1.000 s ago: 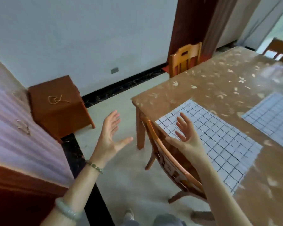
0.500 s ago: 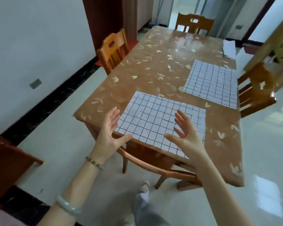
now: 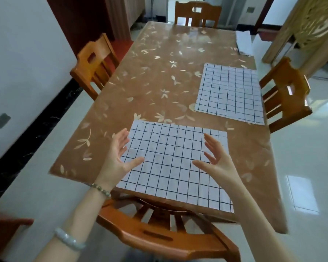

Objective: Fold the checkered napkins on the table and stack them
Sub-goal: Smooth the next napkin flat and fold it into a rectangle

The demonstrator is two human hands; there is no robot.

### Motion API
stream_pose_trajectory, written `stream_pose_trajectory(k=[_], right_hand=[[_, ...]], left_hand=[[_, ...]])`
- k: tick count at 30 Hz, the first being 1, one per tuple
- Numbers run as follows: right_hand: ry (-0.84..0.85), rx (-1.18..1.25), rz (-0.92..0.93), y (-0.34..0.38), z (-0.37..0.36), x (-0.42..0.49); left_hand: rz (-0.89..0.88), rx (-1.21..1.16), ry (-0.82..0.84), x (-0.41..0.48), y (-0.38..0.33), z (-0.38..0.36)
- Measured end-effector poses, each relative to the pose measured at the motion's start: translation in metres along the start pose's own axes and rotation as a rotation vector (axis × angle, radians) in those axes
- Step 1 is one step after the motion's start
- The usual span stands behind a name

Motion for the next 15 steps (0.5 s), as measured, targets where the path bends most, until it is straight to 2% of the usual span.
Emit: stream_pose_trajectory(k=[11, 15], right_hand=[[-0.004, -0.010, -0.166, -0.045, 0.010, 0.054], [0.076, -0.127, -0.254, -0.075, -0.004, 0.076]], left_hand=[[0.181, 0.016, 0.106, 0.068, 0.051, 0.000], [0.264, 0.055, 0.165, 0.086, 0.078, 0.002]])
Point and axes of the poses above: each hand's wrist, its own x-axis towards the middle knuckle, its own z-axis out of the back of the hand, y = z × x, the point moved 2 cm from there along x, towards the middle knuckle, and after that the axes turned 10 degrees about y, right-handed, at the moved point
